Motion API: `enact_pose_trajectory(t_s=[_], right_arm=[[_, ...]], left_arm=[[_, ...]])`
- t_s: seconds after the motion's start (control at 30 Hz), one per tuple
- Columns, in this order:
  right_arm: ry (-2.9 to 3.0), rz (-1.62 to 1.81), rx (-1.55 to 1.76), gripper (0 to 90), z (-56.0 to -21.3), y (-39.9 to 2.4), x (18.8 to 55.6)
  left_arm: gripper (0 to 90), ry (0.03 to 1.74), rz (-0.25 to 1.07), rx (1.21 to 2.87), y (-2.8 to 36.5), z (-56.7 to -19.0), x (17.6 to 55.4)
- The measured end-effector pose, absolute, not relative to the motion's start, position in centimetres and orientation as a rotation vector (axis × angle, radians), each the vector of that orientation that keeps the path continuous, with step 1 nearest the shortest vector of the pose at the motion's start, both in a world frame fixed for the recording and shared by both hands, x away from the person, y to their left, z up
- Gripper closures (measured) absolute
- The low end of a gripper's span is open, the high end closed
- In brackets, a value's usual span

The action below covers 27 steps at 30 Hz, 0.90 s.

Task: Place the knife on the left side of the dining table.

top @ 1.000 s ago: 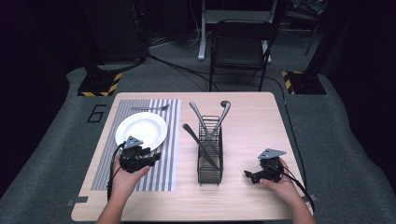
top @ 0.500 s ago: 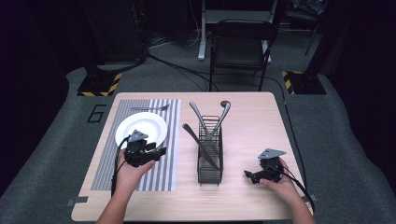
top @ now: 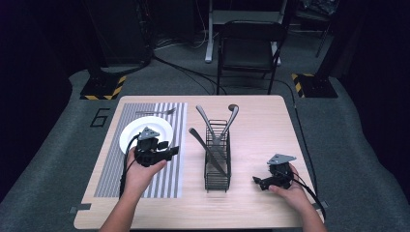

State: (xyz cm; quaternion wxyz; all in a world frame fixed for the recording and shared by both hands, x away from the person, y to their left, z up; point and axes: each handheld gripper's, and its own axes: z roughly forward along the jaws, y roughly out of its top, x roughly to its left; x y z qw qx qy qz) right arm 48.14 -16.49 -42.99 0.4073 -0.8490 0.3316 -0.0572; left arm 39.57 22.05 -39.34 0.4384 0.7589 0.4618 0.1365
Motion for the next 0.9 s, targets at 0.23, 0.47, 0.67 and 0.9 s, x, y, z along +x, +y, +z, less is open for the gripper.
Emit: enact_pose_trajectory(t_s=[0.23,0.47,0.67,0.9], right_arm=[[0.836,-0.144,-2.140,0.0,-43.0,-16.5,48.1],[0.836,-0.144,-2.141,0.0,-43.0,-16.5,48.1],[0.836,-0.144,-2.140,0.0,-43.0,-16.5,48.1],[0.836,-0.144,-2.140,0.0,-43.0,-16.5,48.1]], left_arm=[[48.7,1.115,0.334,1.874,21.5,-37.4,39.9],[48.7,1.085,0.310,1.863,20.8,-35.8,40.4],[48.7,1.068,0.286,1.841,19.8,-35.0,40.8],[48.4,1.072,0.249,1.829,19.0,-34.9,41.6]])
